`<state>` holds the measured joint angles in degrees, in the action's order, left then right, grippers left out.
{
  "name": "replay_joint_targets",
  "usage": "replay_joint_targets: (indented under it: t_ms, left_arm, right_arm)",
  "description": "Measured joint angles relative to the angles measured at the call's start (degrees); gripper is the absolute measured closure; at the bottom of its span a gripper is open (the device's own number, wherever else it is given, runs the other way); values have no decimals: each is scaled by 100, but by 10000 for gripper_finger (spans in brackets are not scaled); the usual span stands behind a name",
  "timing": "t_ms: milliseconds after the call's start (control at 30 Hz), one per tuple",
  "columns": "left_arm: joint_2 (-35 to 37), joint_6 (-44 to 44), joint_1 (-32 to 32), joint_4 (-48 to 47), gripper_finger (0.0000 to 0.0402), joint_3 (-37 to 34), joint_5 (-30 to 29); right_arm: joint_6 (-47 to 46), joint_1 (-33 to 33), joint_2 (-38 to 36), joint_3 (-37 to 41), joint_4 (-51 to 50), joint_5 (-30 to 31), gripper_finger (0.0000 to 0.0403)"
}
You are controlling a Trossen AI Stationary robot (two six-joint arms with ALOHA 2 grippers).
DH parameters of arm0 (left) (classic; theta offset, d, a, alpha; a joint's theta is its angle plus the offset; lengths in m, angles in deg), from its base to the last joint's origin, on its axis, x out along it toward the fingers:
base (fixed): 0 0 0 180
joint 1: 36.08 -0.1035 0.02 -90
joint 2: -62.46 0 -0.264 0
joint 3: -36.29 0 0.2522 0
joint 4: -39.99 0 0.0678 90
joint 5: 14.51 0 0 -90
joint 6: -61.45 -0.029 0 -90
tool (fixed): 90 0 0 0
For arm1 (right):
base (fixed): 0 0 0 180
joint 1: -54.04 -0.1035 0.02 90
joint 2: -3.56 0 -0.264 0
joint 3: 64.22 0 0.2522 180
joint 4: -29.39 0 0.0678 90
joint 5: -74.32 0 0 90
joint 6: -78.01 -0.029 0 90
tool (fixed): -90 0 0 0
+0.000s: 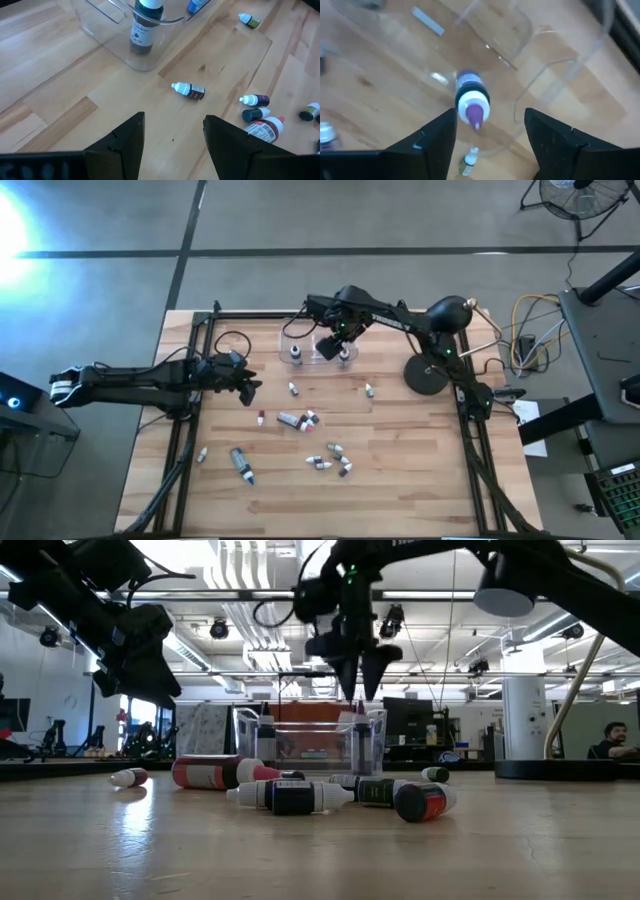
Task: Pick & Place food coloring
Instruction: Put the large pink food coloring bottle into the transparent bin
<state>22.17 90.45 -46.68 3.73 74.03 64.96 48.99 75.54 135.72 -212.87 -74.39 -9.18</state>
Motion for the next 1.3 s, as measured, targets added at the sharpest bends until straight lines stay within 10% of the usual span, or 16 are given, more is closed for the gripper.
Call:
replay_joint_targets:
  t_ms: [233,400,633,1300]
  left_arm:
    - [0,-40,0,0,225,0,12]
    - [0,-38,-2,0,225,0,14]
    - [0,-88,-1,0,225,0,14]
    - [2,-375,5,-365,225,-2,556]
  right_arm:
    - [-450,-432,-692,-9,0,240,166]
    - [-764,-1051,-854,10,5,-1065,165]
    - [642,-1818,-795,478,202,-913,168]
    - [1570,-2683,-782,3116,5072,-781,184]
